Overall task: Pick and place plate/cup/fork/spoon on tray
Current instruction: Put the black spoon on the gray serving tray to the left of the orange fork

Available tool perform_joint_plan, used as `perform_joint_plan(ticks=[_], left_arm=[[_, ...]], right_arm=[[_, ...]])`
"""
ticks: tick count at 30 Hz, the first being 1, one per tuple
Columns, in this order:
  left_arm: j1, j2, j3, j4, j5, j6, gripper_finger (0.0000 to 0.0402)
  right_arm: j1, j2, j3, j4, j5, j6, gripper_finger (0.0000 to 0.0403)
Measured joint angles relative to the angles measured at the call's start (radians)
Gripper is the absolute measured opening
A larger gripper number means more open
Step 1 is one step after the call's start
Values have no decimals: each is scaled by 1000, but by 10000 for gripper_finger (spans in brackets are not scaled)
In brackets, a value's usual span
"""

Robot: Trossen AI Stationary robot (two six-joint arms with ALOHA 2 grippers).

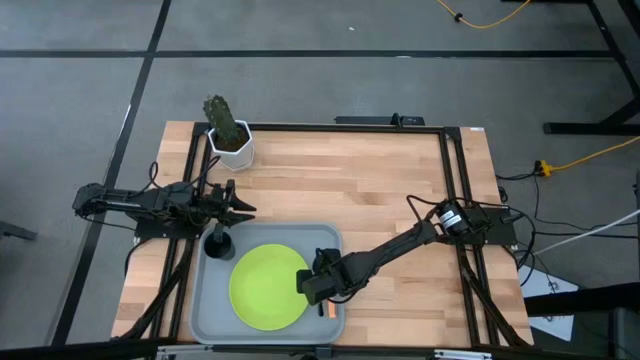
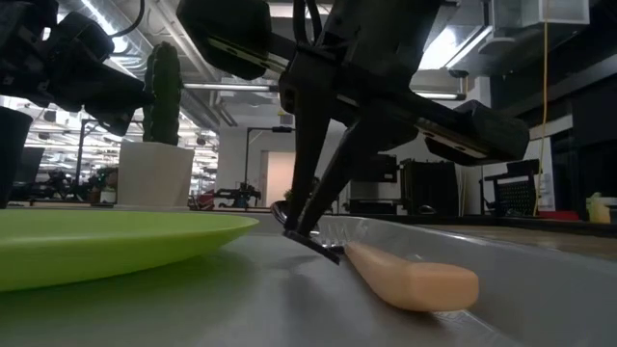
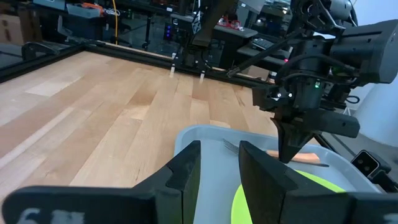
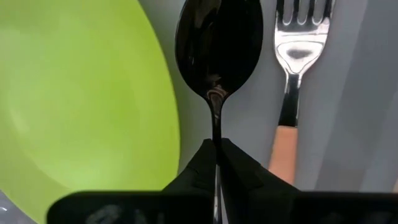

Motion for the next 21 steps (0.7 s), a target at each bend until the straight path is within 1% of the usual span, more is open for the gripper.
perform_joint_plan(ticks=[21], left_arm=[[0, 0, 0, 0, 0, 0, 102]], right_arm=[[-3, 0, 0, -10, 5, 3, 12]])
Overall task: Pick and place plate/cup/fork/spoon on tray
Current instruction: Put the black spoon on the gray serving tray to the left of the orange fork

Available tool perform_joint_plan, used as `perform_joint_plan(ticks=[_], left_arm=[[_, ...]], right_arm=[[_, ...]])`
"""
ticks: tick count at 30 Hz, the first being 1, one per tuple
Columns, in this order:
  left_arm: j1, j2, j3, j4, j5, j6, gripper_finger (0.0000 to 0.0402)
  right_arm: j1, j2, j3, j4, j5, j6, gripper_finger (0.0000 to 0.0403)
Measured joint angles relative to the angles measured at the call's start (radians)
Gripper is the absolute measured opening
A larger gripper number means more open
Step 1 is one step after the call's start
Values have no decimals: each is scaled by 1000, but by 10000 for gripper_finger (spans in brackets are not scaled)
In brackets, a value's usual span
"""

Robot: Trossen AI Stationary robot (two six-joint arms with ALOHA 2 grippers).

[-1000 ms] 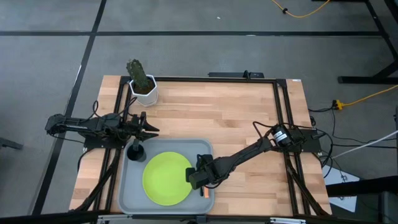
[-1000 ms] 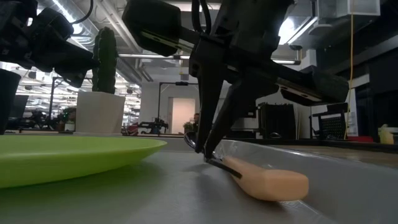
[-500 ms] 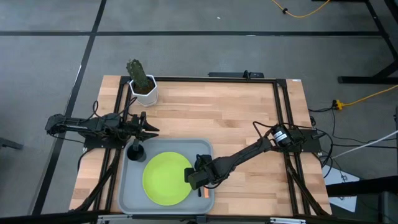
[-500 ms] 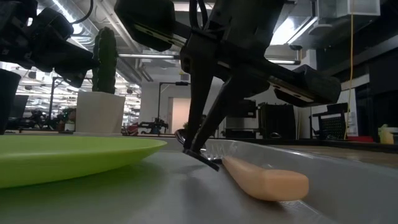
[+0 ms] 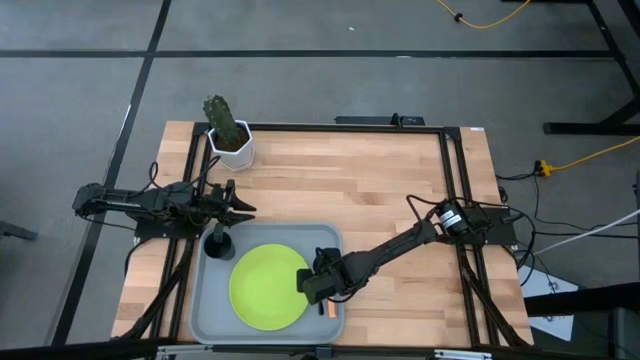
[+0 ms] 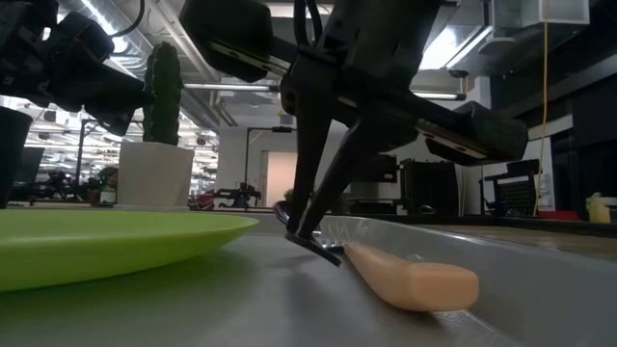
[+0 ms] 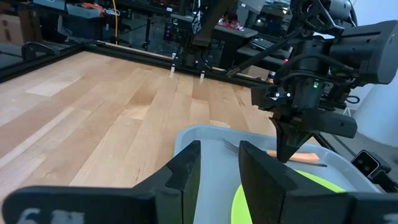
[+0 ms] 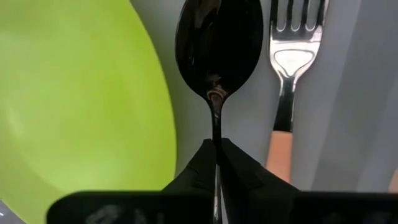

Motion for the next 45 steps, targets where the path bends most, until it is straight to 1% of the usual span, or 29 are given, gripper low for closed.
perform_joint_plan(ticks=[8, 26, 29, 36, 41, 45], left_arm=[[0, 0, 0, 0, 0, 0, 102], [0, 0, 0, 0, 0, 0, 102], [0, 0, 0, 0, 0, 0, 102], [0, 0, 0, 0, 0, 0, 102], [0, 0, 0, 0, 0, 0, 102], [0, 0, 0, 0, 0, 0, 102]], right_arm=[[0, 0, 0, 0, 0, -24, 14], [-7, 17, -1, 7, 1, -21, 15], [-8, 17, -1, 7, 1, -21, 19], [-8, 18, -1, -17, 1, -21, 45], [-8, 18, -1, -17, 36, -32, 48], [-9, 18, -1, -17, 38, -50, 48]])
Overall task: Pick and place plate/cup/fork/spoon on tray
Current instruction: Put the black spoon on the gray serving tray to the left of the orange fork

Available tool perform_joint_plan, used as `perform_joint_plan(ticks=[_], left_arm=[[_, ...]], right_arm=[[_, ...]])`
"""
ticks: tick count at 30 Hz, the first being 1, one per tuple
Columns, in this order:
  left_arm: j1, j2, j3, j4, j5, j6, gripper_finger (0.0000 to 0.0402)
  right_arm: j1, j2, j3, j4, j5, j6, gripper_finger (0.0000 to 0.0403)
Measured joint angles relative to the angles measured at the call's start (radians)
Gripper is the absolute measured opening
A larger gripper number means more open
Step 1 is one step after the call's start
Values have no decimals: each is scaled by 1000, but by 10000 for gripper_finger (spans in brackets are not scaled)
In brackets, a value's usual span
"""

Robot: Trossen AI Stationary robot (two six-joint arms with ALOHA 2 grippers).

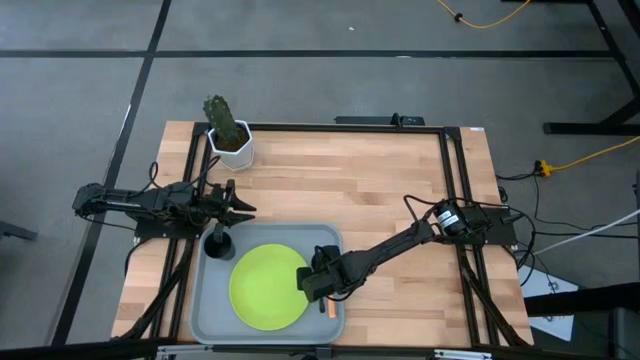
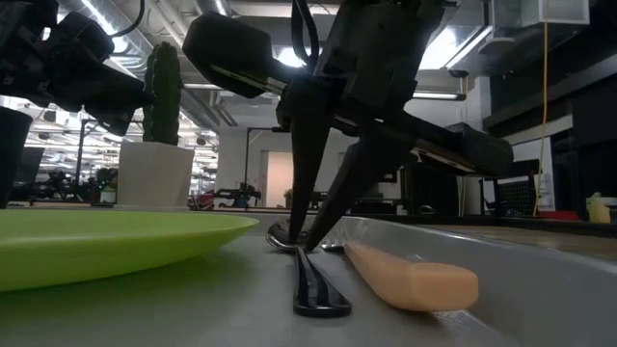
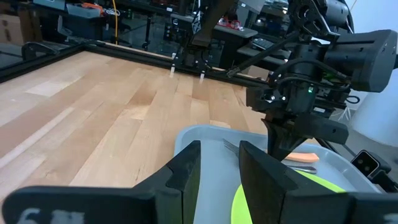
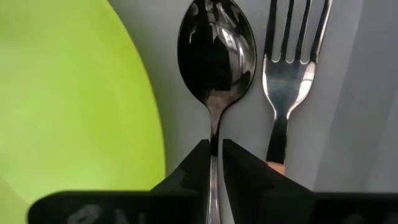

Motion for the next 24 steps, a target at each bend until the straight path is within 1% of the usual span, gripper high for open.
perform_joint_plan(ticks=[10, 14, 17, 19, 20, 22, 24], left_arm=[[0, 0, 0, 0, 0, 0, 102], [0, 0, 0, 0, 0, 0, 102], [0, 0, 0, 0, 0, 0, 102], [0, 0, 0, 0, 0, 0, 102], [0, 0, 0, 0, 0, 0, 102], [0, 0, 0, 0, 0, 0, 102], [0, 0, 0, 0, 0, 0, 102]], right_arm=[[0, 0, 13, -3, 26, 4, 48], [0, -1, 72, -91, 28, 5, 48], [3, -2, 136, -194, 68, -14, 48], [3, -2, 197, -262, 102, -82, 48], [4, -3, 227, -297, 117, -152, 48], [10, -3, 282, -372, 170, -307, 48], [21, -3, 321, -405, 273, -529, 48]])
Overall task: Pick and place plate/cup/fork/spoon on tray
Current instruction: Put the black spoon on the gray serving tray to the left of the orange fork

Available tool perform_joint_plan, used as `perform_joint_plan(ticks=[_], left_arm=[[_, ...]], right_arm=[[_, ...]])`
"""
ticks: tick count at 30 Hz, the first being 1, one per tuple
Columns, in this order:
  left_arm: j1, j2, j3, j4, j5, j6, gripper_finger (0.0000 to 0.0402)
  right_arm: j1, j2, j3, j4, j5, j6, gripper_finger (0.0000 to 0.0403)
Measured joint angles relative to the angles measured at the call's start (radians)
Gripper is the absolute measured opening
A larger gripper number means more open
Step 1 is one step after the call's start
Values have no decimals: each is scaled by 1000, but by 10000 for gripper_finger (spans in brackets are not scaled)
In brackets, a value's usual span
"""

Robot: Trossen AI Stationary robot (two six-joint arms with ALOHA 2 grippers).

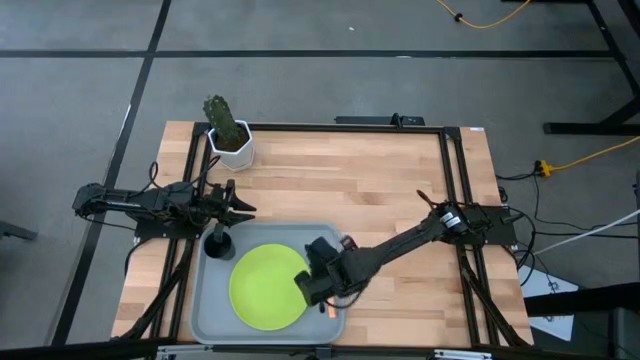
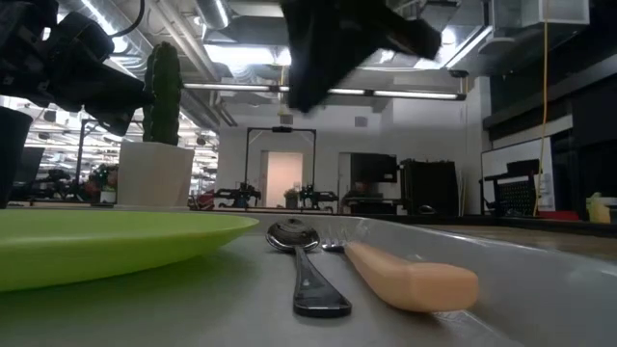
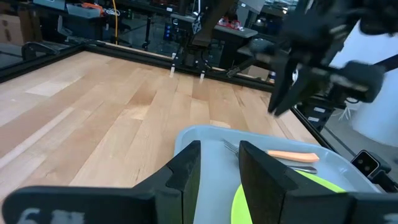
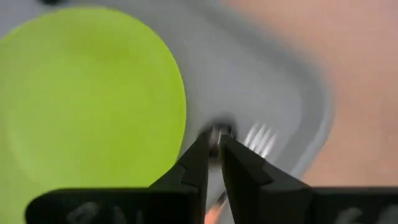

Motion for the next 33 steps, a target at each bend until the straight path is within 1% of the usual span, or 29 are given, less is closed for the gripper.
perform_joint_plan(ticks=[2, 3, 6, 8, 10, 12, 14, 15, 20, 22, 26, 31, 33], left_arm=[[0, 0, 0, 0, 0, 0, 102], [0, 0, 0, 0, 0, 0, 102], [0, 0, 0, 0, 0, 0, 102], [0, 0, 0, 0, 0, 0, 102], [0, 0, 0, 0, 0, 0, 102], [0, 0, 0, 0, 0, 0, 102], [0, 0, 0, 0, 0, 0, 102], [0, 0, 0, 0, 0, 0, 102], [0, 0, 0, 0, 0, 0, 102], [0, 0, 0, 0, 0, 0, 102], [0, 0, 0, 0, 0, 0, 102], [0, 0, 0, 0, 0, 0, 102], [0, 0, 0, 0, 0, 0, 102]], right_arm=[[19, -1, 17, 4, 108, -216, 48], [29, -1, 21, 13, 141, -324, 48], [52, -1, 22, 72, 175, -629, 48], [61, -1, 22, 100, 140, -776, 48], [63, -1, 22, 118, 44, -896, 48], [62, -1, 22, 126, -50, -964, 48], [63, -1, 22, 126, -122, -995, 48], [63, -1, 22, 125, -136, -1006, 48], [63, -1, 22, 121, -137, -1007, 48], [63, -1, 22, 120, -137, -979, 48], [83, -1, -1, 121, -132, -858, 48], [126, -1, -63, 155, -131, -753, 49], [141, -1, -98, 196, -130, -748, 48]])
